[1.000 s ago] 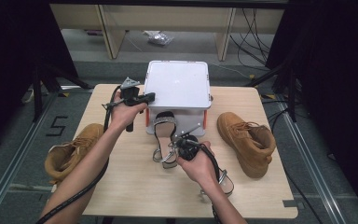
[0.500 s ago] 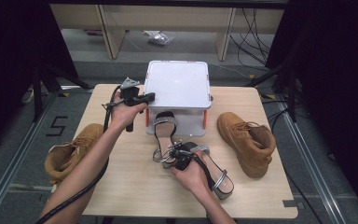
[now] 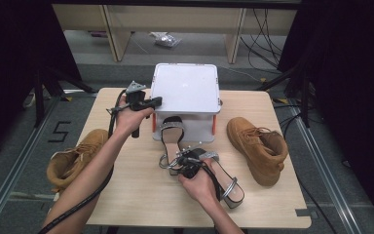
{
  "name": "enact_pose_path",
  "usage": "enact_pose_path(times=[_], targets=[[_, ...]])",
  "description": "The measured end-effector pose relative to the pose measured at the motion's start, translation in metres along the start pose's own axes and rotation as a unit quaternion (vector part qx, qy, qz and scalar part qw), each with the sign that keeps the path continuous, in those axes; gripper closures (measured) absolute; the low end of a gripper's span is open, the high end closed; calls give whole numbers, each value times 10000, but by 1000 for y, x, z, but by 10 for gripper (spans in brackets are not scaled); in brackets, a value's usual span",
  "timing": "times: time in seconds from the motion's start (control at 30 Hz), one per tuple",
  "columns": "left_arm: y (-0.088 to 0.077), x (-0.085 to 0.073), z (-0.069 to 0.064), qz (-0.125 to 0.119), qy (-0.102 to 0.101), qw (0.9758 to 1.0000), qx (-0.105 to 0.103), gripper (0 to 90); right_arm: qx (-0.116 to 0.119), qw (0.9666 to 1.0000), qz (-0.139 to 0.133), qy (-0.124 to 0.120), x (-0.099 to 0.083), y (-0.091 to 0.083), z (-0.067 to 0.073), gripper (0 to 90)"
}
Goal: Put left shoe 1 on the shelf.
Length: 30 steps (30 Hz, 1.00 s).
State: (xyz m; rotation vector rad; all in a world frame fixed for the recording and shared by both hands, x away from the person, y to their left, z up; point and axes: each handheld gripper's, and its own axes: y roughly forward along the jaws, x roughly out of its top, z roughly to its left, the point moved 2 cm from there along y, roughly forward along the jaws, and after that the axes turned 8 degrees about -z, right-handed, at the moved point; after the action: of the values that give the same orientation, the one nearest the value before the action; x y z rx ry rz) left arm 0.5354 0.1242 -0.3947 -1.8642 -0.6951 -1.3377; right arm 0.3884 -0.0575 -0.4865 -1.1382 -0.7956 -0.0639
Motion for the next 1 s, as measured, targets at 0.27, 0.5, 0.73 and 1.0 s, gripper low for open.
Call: enact_pose_path(times=[0.27,0.5,0.73,1.0], targets=[[0,0,0,15,16,10000,-5,896,-155,9996,-224,65,5,1,-2,900],[0,0,0,11,8,10000,-6,897,-207,9987,-443,130,12,2,-5,900],[0,0,0,17,8,10000,-8,896,-247,9981,-534,153,17,5,-5,900],[0,0,0,15,7,10000,-8,896,-233,9977,-626,131,21,9,-5,900]])
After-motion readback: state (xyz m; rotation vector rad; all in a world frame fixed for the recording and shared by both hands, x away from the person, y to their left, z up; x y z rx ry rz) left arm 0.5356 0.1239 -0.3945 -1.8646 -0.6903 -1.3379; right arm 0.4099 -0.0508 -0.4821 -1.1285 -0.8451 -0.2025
